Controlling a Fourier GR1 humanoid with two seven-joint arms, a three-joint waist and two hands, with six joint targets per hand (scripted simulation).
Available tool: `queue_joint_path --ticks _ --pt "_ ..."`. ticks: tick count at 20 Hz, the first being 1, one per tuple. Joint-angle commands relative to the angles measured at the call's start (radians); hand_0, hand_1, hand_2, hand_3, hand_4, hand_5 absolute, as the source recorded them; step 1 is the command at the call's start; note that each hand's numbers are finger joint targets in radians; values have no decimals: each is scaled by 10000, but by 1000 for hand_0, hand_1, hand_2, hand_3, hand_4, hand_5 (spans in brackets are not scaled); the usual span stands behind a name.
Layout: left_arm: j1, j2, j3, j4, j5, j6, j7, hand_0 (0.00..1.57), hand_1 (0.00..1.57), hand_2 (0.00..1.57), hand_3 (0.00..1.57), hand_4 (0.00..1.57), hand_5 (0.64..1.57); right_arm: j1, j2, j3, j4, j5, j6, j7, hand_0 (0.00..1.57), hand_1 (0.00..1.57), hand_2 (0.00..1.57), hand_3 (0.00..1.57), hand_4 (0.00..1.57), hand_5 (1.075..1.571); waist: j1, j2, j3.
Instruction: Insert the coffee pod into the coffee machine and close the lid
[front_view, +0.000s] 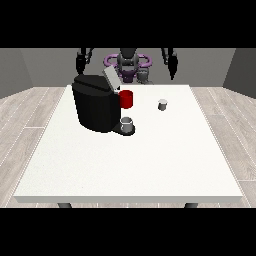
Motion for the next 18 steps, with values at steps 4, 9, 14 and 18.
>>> queue_joint_path --ticks 4,9,14,18 --pt "151 -270 -470 33 268 -611 -277 0 0 0 0 724 1571 206 -166 -386 174 -611 530 -121 0 0 0 0 328 1571 -247 -338 246" --pt "585 24 -623 359 575 -1648 -1170 0 0 0 0 695 1571 -166 792 -469 66 -601 -608 -642 0 0 0 0 282 1571 -110 -271 243" --pt "156 990 -165 817 -238 -1698 -827 0 0 0 0 547 1571 300 860 -81 37 -512 -286 -1111 0 0 0 0 358 1571 -351 -253 245" --pt "-287 1388 -476 1094 -1783 -894 -380 0 0 0 0 0 1571 -153 359 -694 412 -1063 275 -1527 0 0 0 0 337 1571 -645 333 248"
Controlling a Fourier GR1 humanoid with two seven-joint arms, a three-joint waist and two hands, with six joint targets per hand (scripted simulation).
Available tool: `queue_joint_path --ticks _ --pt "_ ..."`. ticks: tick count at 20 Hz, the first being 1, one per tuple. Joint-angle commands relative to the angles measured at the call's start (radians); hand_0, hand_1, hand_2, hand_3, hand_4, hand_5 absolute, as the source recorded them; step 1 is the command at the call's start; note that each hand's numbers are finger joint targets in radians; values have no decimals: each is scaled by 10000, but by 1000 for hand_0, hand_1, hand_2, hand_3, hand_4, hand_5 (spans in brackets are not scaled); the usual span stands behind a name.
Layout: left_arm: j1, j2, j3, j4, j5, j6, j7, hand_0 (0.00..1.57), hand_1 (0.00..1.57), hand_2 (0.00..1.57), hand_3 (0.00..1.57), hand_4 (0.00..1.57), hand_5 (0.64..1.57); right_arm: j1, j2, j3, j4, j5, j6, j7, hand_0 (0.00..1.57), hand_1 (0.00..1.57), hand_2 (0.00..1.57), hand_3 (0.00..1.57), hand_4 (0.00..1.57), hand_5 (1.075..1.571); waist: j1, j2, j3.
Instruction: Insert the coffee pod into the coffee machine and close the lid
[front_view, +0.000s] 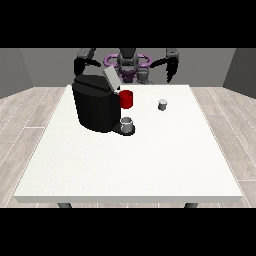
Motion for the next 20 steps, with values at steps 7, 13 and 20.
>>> queue_joint_path --ticks 7,13,20 --pt "-1631 1497 597 2228 -1874 366 -321 0 0 0 0 0 1571 -839 -118 37 56 -197 384 -372 0 0 0 0 403 1571 -834 1378 -2" --pt "-2705 2209 829 3982 -2865 759 -1043 0 0 0 0 0 1571 -1613 78 289 -85 257 -162 -29 0 0 0 0 494 1571 -1272 2524 -8" --pt "-3636 2356 660 5655 -3568 455 -718 0 0 0 0 0 1571 -1753 65 349 720 544 -524 -489 0 0 0 0 511 1571 -1210 2556 -3"
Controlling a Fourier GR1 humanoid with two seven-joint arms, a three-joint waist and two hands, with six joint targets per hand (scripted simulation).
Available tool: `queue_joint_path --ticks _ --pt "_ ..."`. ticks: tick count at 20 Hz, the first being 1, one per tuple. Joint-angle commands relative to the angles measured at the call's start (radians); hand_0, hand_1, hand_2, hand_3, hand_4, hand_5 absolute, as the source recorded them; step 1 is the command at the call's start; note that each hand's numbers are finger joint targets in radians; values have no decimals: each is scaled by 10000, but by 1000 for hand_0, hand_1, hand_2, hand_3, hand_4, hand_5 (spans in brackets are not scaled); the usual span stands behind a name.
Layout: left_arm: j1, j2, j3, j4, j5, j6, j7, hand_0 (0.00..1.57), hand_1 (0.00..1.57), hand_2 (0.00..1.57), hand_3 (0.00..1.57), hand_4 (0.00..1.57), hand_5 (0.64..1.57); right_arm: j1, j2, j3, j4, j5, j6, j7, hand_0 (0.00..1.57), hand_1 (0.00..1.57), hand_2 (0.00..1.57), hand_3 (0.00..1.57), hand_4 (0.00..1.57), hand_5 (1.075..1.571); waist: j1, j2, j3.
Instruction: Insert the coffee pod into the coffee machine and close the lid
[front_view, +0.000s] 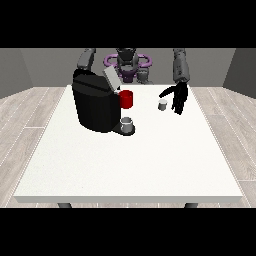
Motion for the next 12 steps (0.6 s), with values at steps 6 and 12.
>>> queue_joint_path --ticks 6,12 --pt "-1163 235 -181 2235 -936 -414 -193 0 0 0 0 0 1571 -166 -112 -96 794 177 7 -555 0 0 0 0 354 1571 -140 144 0" --pt "-1704 -97 -427 2970 -1652 -7 41 0 0 0 0 0 1571 -965 -22 -386 1207 110 -350 -481 0 0 0 0 374 1571 -55 439 1"
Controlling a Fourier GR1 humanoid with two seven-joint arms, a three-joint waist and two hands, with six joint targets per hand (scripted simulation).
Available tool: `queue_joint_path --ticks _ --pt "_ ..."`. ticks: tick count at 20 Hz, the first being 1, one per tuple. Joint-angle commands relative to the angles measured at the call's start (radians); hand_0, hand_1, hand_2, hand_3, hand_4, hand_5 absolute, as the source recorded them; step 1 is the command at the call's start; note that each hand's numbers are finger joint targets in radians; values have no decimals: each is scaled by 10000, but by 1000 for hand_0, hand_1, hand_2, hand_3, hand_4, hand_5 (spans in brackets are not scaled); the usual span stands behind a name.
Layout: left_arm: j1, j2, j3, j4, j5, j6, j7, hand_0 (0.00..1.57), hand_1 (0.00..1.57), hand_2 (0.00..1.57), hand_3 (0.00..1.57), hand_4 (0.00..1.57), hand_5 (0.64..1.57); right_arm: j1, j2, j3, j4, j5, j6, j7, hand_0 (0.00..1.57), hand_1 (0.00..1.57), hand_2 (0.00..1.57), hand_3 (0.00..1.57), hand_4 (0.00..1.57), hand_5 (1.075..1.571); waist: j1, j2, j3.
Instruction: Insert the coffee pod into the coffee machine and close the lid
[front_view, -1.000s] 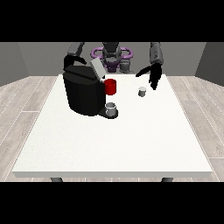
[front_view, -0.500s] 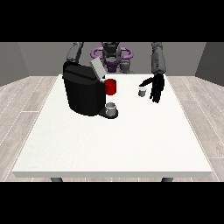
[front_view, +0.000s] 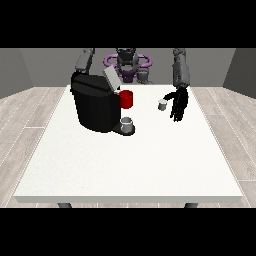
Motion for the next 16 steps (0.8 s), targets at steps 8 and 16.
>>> queue_joint_path --ticks 8,16 --pt "-270 -247 -35 1164 -592 186 -616 0 0 590 375 0 1571 -399 -191 -498 583 -411 73 -25 0 0 0 0 389 1571 5 126 -59" --pt "-377 -1060 -570 835 -1266 836 -687 1094 1094 1154 1130 0 1571 -409 179 -449 1382 -224 -367 -230 0 0 0 0 328 1571 279 -285 -54"
